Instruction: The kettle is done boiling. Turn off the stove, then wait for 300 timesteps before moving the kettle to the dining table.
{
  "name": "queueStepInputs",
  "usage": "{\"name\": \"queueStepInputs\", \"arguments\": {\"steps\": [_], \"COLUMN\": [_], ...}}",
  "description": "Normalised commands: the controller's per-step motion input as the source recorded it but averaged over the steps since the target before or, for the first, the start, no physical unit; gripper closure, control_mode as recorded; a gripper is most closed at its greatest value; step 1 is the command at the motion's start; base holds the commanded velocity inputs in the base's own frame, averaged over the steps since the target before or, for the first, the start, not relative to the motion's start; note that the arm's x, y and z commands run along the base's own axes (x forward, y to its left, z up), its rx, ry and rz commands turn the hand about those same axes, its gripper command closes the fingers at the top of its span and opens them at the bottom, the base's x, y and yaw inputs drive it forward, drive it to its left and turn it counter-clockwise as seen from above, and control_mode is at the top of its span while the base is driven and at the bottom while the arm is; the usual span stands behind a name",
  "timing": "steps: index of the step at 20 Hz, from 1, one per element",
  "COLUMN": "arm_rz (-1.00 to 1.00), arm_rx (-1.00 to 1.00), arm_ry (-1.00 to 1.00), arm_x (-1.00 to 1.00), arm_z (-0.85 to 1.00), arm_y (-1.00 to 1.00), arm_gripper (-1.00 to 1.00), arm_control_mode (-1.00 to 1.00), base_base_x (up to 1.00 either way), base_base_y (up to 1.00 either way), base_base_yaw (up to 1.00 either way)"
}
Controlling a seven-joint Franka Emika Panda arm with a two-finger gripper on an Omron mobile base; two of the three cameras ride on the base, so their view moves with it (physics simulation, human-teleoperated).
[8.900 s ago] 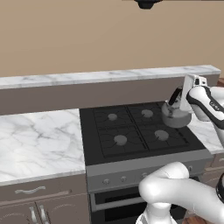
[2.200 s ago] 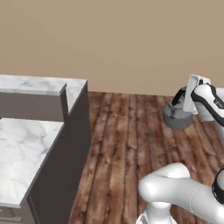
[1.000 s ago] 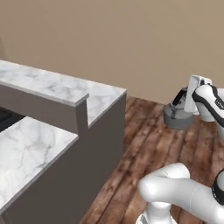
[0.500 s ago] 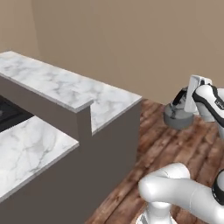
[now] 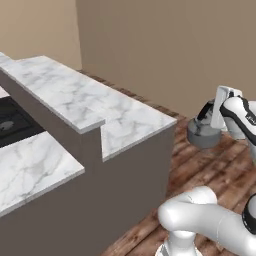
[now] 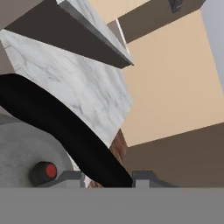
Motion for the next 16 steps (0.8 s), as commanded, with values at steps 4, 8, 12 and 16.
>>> {"name": "queueStepInputs", "arguments": {"steps": [4,8,12,16], "arm_rz": [0.0,0.0,0.0,0.0], "arm_rx": [0.0,0.0,0.0,0.0], "arm_ry": [0.0,0.0,0.0,0.0], "arm_x": [0.0,0.0,0.0,0.0], "arm_z": [0.0,0.0,0.0,0.0], "arm_y": [0.0,0.0,0.0,0.0], "arm_gripper": [1.0,1.0,1.0,1.0], "arm_control_mode": [1.0,1.0,1.0,1.0], "base_base_x": [0.44,0.41,0.4,0.38], "base_base_y": [-0.46,-0.45,-0.44,-0.42], "base_base_yaw": [0.36,0.36,0.36,0.36]}}
